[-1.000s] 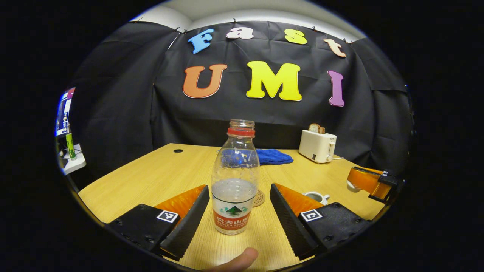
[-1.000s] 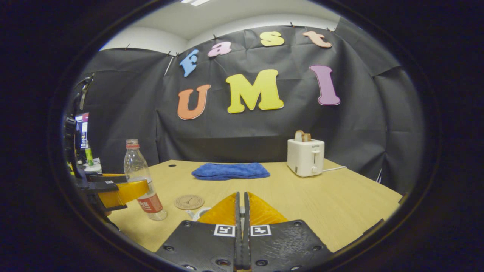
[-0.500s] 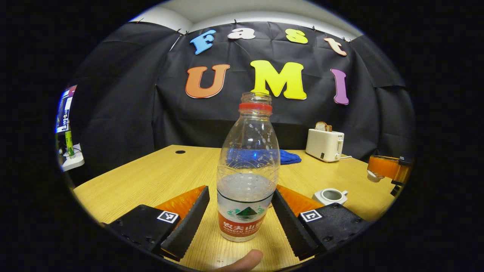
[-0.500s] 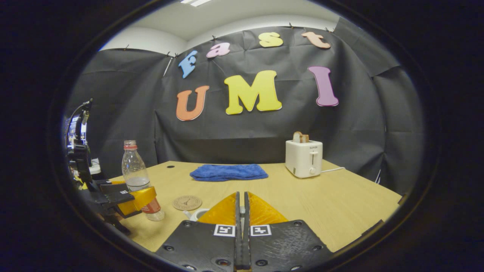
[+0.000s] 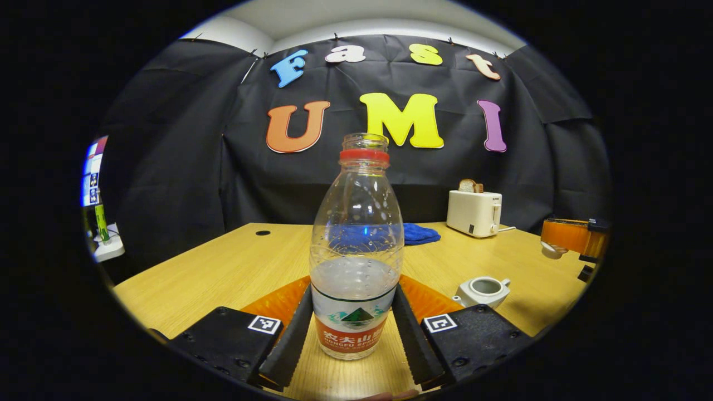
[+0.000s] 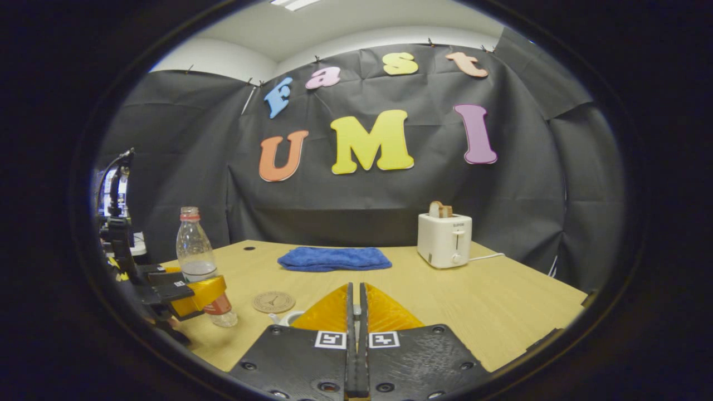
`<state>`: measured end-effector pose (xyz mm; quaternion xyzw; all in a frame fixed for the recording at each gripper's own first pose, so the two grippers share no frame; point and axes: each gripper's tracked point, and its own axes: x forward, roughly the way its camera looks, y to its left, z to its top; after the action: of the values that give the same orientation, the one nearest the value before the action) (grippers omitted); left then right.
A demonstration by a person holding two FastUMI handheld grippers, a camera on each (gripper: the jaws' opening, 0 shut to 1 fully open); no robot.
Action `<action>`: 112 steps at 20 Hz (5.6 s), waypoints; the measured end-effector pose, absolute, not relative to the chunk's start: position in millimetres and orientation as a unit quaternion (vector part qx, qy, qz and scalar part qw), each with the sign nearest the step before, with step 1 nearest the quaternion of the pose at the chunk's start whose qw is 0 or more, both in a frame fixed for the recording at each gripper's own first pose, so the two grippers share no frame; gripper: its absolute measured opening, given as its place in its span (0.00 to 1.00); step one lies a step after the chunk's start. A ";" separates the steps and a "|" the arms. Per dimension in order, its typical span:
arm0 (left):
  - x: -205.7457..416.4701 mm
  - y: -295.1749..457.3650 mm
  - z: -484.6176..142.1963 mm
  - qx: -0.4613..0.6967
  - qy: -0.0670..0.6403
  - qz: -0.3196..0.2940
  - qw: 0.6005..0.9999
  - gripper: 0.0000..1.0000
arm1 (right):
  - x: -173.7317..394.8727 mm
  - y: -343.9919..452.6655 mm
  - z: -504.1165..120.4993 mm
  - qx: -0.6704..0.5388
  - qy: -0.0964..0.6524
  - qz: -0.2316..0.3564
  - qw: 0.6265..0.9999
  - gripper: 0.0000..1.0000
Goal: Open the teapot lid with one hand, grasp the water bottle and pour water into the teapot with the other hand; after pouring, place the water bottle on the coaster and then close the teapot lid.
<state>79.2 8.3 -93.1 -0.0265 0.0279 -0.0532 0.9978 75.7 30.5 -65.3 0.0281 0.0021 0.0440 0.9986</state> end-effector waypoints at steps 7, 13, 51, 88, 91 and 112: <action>72.8 13.6 -85.9 0.062 0.038 -0.026 0.997 0.78 | 80.6 12.9 -66.1 0.024 0.011 0.027 0.999 0.00; 82.1 18.7 -94.6 0.221 0.055 -0.003 0.974 0.77 | 85.1 -10.2 -65.9 0.027 0.015 0.004 1.000 0.00; 79.9 -28.6 -48.2 0.806 0.086 -0.004 0.585 0.77 | 75.9 -81.6 -43.4 0.054 0.009 -0.042 0.998 0.00; 89.5 -27.0 -60.3 0.676 0.115 -0.070 0.724 0.80 | 78.5 -89.6 -51.1 0.052 0.028 -0.056 0.997 0.00; 93.1 -30.8 -54.3 0.599 0.115 -0.072 0.790 0.76 | 80.0 -88.8 -56.9 0.051 0.036 -0.057 0.996 0.00; 147.2 -32.9 -28.3 0.031 0.033 -0.052 0.998 0.78 | 96.4 -56.9 -67.2 0.036 0.044 -0.026 0.998 0.00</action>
<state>147.2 -32.9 -28.3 0.0309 0.0327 -0.0517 0.9976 96.4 -56.9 -67.2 0.0356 0.0439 -0.0261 0.9981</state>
